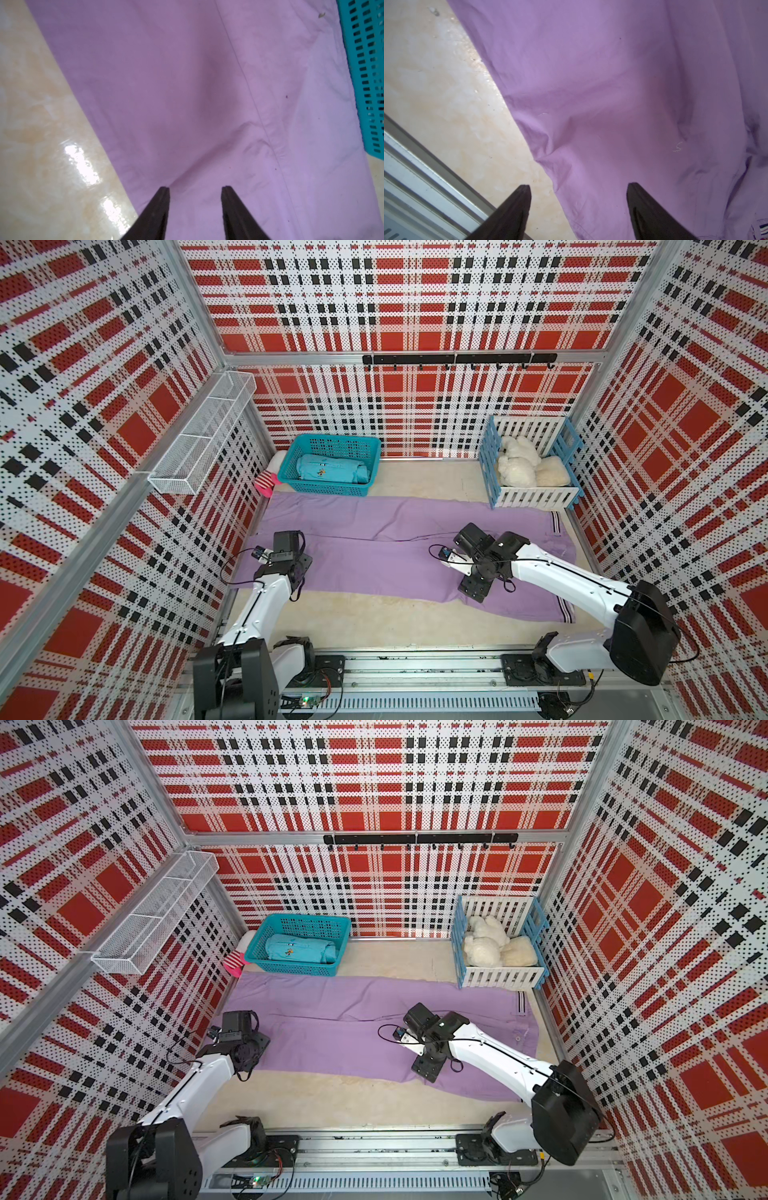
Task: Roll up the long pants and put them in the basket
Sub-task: Fold the long pant at the center of the board.
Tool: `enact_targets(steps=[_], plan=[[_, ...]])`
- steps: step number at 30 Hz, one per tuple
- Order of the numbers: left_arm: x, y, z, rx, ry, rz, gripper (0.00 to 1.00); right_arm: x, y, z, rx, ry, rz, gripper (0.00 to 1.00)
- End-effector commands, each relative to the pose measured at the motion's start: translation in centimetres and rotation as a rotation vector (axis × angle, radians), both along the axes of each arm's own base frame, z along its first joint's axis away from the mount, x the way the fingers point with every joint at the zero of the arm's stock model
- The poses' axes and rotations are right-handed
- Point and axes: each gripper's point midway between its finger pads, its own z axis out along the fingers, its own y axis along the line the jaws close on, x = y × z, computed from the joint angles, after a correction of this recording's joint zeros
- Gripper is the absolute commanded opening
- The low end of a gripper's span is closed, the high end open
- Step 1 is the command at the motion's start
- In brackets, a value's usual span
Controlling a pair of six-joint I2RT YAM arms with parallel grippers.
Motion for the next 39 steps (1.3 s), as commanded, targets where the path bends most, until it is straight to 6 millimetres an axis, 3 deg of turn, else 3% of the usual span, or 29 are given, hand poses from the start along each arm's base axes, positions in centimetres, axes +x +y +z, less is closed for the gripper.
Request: enact_targets(steps=[1, 6, 13, 22, 26, 29, 30, 34, 36, 39], plan=[[-0.3, 0.9, 0.1, -0.036, -0.06, 0.062, 0.45, -1.3, -0.2, -0.2, -0.039, -0.017, 0.092, 0.79], [-1.2, 1.1, -1.7, -0.086, -0.033, 0.049, 0.43, -3.1, -1.0, -2.6, -0.124, 0.04, 0.142, 0.76], [-1.7, -0.8, -5.8, -0.223, 0.006, 0.022, 0.41, -3.0, -0.8, -3.6, -0.152, 0.031, 0.175, 0.75], [-3.1, -1.9, -7.7, -0.265, 0.067, -0.021, 0.33, -3.0, -1.3, -4.8, -0.193, 0.03, 0.194, 0.75], [-3.3, -1.9, -7.7, -0.258, 0.054, -0.012, 0.22, -2.6, -1.8, -5.7, -0.24, 0.016, 0.192, 0.72], [-3.0, -1.7, -7.4, -0.247, 0.054, -0.029, 0.04, -2.2, -2.2, -6.2, -0.276, 0.01, 0.177, 0.62], [-3.0, -1.7, -7.4, -0.247, 0.056, -0.03, 0.0, -2.1, -2.3, -6.3, -0.286, 0.004, 0.173, 0.54], [-2.6, -1.2, -6.9, -0.245, 0.037, -0.027, 0.0, -2.3, -2.8, -6.7, -0.299, 0.0, 0.177, 0.36], [-2.1, -0.7, -6.1, -0.241, 0.007, -0.02, 0.0, -2.2, -3.0, -6.3, -0.295, -0.015, 0.174, 0.4], [-1.1, 0.0, -4.5, -0.218, -0.045, -0.02, 0.0, -2.5, -3.3, -6.1, -0.294, -0.023, 0.168, 0.57]])
